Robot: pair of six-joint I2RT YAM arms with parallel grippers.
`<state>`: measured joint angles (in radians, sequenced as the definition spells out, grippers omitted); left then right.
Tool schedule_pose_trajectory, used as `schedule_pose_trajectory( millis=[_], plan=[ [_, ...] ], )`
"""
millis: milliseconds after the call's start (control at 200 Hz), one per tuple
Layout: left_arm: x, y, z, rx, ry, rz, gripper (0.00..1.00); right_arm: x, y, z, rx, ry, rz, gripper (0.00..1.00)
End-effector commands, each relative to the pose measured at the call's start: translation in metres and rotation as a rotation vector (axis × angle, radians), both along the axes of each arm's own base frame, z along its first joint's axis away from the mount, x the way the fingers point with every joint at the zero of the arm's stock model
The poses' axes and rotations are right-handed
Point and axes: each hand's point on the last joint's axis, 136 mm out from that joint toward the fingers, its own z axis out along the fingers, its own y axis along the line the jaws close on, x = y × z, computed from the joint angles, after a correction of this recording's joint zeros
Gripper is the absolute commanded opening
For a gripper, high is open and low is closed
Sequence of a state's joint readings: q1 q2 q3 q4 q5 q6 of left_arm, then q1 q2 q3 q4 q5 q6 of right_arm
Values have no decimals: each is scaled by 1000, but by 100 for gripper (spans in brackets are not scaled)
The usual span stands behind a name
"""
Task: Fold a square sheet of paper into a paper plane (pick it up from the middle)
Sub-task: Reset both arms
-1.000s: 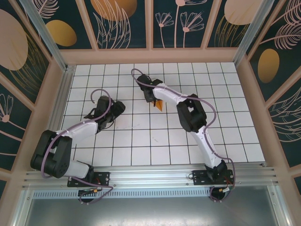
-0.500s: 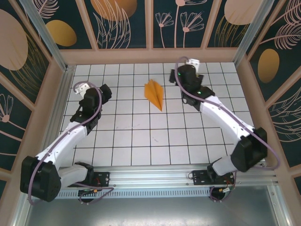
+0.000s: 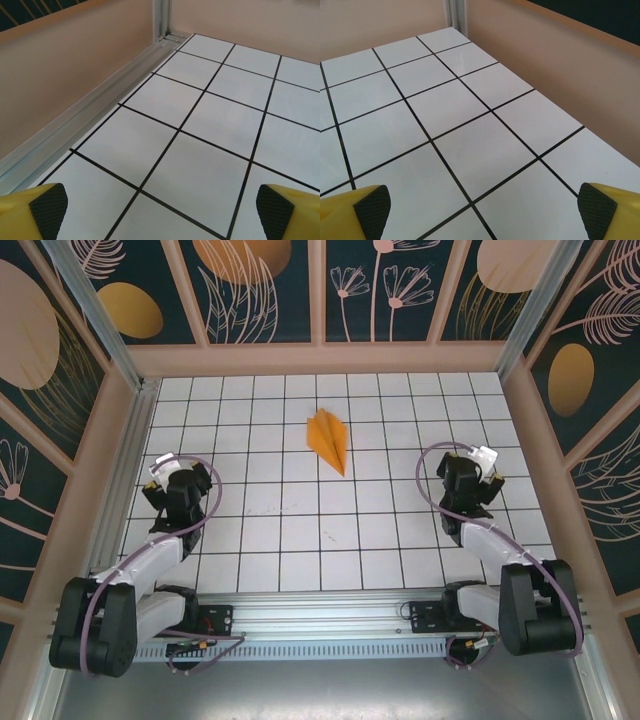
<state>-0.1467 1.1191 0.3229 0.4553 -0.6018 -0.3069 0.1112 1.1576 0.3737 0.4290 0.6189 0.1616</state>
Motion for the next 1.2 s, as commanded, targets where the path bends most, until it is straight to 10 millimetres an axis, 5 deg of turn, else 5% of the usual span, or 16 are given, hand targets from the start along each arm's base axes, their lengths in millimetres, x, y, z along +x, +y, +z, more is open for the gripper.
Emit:
schedule_pose_trajectory(
  millis=[0,210,535,1191],
  plan=[
    [17,-4,30,60,-167,-73,98,12,-1,24,-35,-156,48,99],
    [33,-17,29,74,-262,-186,99,35,15,8,-22,-193,200,99],
    [30,-16,25,68,-359,-281,99,48,39,-8,43,-219,381,99],
    [42,-29,15,78,-311,-362,99,49,43,-9,49,-218,418,99]
  ],
)
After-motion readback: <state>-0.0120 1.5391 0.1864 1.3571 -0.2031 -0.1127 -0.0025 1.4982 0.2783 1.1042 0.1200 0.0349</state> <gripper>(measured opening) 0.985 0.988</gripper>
